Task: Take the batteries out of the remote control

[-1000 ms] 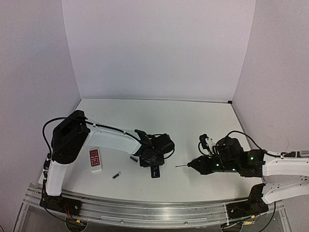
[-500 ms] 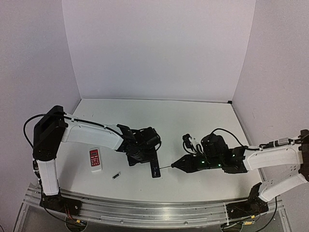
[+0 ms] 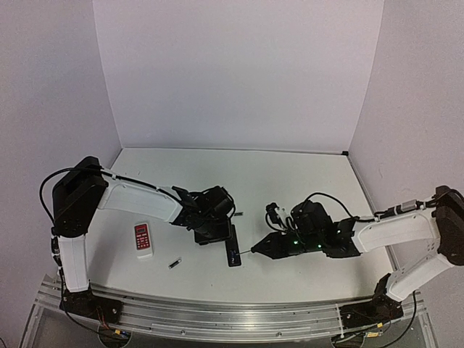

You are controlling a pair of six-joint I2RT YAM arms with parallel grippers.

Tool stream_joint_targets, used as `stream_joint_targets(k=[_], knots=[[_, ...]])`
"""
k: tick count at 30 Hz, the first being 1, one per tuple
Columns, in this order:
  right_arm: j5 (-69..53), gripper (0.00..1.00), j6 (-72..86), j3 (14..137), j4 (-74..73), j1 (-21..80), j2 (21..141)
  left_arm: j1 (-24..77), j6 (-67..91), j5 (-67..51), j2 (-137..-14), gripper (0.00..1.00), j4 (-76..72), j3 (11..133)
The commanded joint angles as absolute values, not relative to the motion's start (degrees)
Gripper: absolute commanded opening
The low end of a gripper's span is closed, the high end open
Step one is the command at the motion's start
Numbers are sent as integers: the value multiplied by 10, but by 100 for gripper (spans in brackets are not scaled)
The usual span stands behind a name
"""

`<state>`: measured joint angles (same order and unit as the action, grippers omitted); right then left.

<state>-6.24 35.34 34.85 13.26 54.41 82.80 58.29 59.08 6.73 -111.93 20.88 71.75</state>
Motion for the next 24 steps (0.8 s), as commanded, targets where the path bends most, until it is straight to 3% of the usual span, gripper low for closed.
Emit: stream_joint_targets(k=[1, 9, 17, 24], knots=[[-63, 0, 351, 374, 129, 547, 838, 584, 565, 42, -1137, 57, 186, 735], [-76, 0, 299, 387, 93, 547, 870, 588, 560, 19, -1182, 49, 199, 745], [-46, 0, 285, 372, 111, 547, 915, 595, 589, 5, -1211, 24, 242, 716], [1, 0, 316, 264, 349, 547, 966, 595, 616, -17, -1228, 17, 263, 675]])
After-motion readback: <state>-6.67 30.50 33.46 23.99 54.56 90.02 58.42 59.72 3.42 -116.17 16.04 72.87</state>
